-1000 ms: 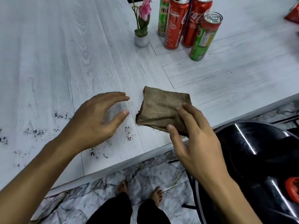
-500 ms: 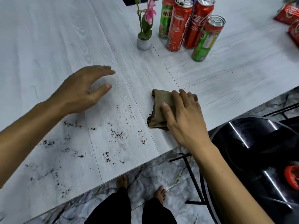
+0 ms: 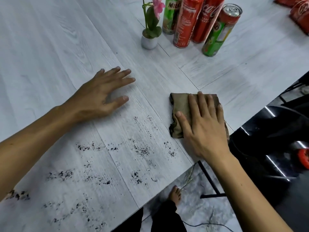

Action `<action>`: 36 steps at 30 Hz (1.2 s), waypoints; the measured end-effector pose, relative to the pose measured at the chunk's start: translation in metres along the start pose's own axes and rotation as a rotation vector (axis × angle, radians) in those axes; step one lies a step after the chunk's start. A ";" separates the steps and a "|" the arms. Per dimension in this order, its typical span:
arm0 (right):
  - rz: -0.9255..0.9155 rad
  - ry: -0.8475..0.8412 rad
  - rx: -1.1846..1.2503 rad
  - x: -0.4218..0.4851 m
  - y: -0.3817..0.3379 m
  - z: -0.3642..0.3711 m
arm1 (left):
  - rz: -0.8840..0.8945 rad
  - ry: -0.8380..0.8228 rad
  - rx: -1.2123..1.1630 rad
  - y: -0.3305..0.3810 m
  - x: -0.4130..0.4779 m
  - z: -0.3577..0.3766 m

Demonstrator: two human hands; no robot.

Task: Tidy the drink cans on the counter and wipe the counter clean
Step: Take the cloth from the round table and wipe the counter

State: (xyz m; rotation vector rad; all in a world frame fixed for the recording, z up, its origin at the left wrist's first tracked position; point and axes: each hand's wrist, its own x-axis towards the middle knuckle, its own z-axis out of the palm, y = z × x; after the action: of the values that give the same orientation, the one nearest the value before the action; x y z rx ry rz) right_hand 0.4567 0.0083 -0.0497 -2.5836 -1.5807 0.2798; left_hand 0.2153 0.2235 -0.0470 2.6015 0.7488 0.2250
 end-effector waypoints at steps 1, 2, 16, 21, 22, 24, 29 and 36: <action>0.005 0.006 -0.005 0.000 -0.001 0.000 | 0.013 -0.003 0.000 -0.001 0.000 0.000; 0.011 0.013 -0.011 0.000 -0.002 0.001 | 0.025 -0.006 0.000 -0.002 0.001 0.001; 0.084 0.058 -0.005 0.003 -0.013 0.009 | 0.127 -0.032 0.039 -0.017 0.000 0.012; 0.101 0.090 0.005 0.004 -0.017 0.014 | 0.129 -0.043 0.050 -0.021 0.001 0.014; 0.102 0.095 0.007 0.004 -0.018 0.015 | 0.131 -0.044 0.052 -0.021 0.001 0.014; 0.107 0.107 0.008 0.004 -0.021 0.016 | 0.136 -0.043 0.057 -0.021 0.002 0.014; 0.119 0.121 0.010 0.006 -0.023 0.019 | 0.136 -0.047 0.056 -0.022 0.002 0.014; 0.127 0.106 0.017 0.011 -0.033 0.019 | 0.144 -0.066 0.061 -0.023 0.003 0.011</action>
State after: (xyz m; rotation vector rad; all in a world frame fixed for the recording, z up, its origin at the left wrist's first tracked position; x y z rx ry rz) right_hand 0.4289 0.0333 -0.0637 -2.6423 -1.3773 0.1628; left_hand 0.2100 0.2388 -0.0671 2.7093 0.5545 0.1596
